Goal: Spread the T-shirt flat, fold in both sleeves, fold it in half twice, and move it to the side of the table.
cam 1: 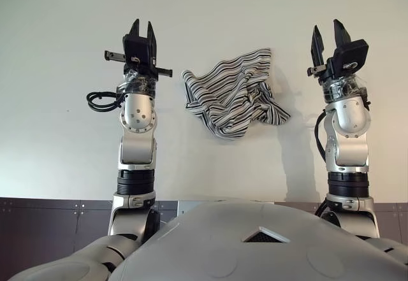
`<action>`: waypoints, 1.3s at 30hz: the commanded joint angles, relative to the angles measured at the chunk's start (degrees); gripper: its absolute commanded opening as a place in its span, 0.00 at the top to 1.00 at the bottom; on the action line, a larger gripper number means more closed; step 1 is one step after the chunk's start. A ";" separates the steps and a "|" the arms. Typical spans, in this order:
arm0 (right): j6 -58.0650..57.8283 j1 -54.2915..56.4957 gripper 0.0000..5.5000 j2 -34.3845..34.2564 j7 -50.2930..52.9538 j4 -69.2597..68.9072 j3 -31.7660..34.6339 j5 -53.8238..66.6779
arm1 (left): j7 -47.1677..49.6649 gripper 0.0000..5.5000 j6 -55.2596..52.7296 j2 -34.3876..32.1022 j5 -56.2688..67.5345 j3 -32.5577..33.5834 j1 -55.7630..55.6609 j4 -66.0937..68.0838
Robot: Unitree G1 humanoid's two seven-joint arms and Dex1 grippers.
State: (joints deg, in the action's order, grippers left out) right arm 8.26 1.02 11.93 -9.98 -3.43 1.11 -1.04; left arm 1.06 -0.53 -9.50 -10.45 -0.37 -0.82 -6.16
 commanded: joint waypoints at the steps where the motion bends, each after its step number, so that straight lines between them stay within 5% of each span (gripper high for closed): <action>1: 0.48 -0.53 0.67 -0.09 0.25 0.23 -0.37 -0.72 | -0.71 0.82 -0.05 -0.70 -0.73 -0.41 -0.33 -0.37; 13: 0.25 -1.64 0.67 -0.13 0.52 -0.50 -0.21 -0.80 | -1.51 0.82 -0.59 -1.06 -1.04 -0.16 0.01 -0.73; 20: -7.74 -0.04 0.67 -4.25 2.86 -0.11 5.84 9.43 | -2.72 0.82 -3.87 3.39 10.47 4.85 -0.06 -0.09; 26: -7.49 0.16 0.67 -3.33 2.11 -0.78 4.38 7.48 | -3.86 0.82 -3.43 4.35 12.94 4.55 0.89 -0.07; 33: -6.42 1.70 0.66 -2.34 0.99 0.72 3.90 5.78 | -2.75 0.92 -3.28 3.97 11.78 5.02 0.34 1.78; 39: -5.83 2.64 0.66 -1.94 0.44 1.68 3.80 5.22 | -4.00 0.74 -2.56 4.28 12.87 4.65 -0.01 1.73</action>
State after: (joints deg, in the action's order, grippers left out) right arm 2.00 3.06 9.48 -9.25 -2.12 5.26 4.63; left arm -2.38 -3.33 -5.11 2.50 4.68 -0.18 -4.84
